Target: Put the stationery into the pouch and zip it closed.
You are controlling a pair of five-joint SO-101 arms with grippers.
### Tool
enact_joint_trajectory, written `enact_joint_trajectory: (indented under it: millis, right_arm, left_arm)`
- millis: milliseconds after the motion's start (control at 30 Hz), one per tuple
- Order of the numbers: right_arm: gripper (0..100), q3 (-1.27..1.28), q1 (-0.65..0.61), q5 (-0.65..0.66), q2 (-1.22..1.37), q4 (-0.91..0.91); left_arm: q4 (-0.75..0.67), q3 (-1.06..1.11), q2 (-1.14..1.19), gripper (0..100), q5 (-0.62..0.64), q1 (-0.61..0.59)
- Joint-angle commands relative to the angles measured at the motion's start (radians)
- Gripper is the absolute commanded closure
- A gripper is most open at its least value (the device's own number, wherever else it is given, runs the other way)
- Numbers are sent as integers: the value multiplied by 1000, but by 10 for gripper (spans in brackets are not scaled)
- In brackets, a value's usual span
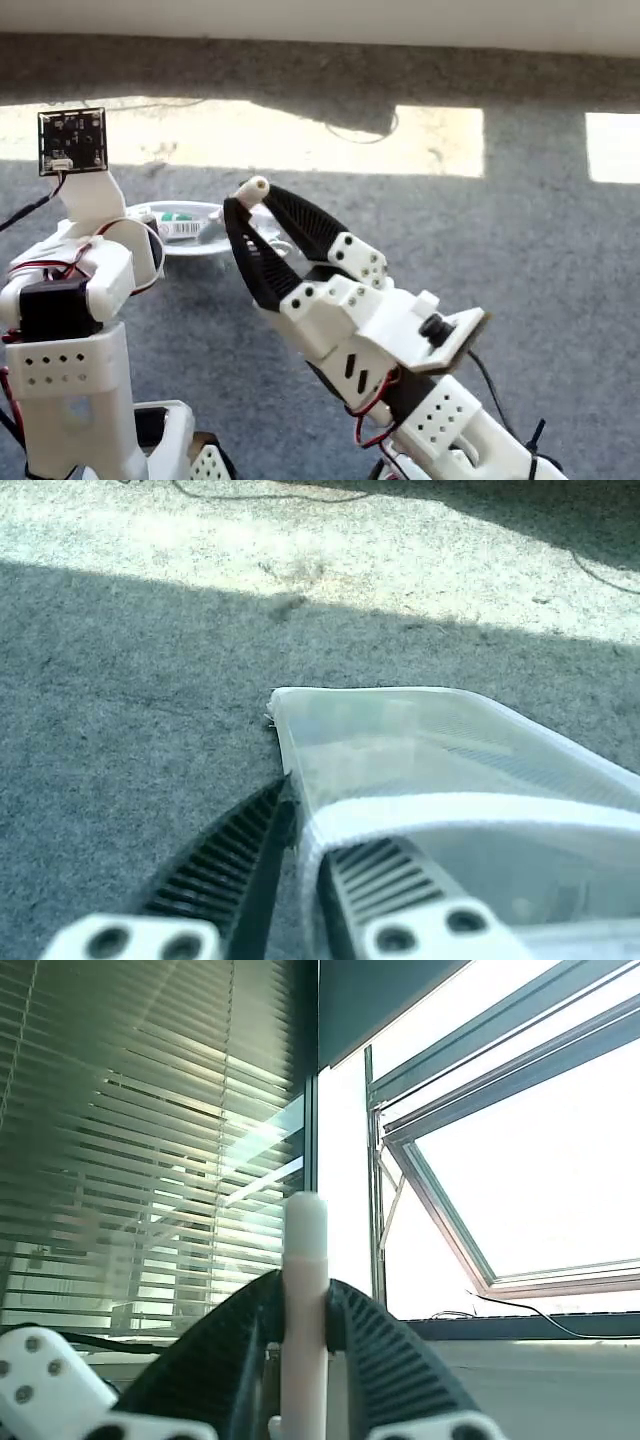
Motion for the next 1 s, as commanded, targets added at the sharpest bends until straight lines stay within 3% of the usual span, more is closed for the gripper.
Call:
enact_joint_trajectory:
  millis: [0,733,967]
  right_arm:
    - [995,-5,62,-11,102,-130]
    - [995,117,-25,-3,550,-171]
    - [995,31,-31,143,719,-166]
  left_arm:
    - [-2,-21,2,989,-6,19]
    - [0,-21,2,990,-6,19]
    - [0,-21,2,990,-6,19]
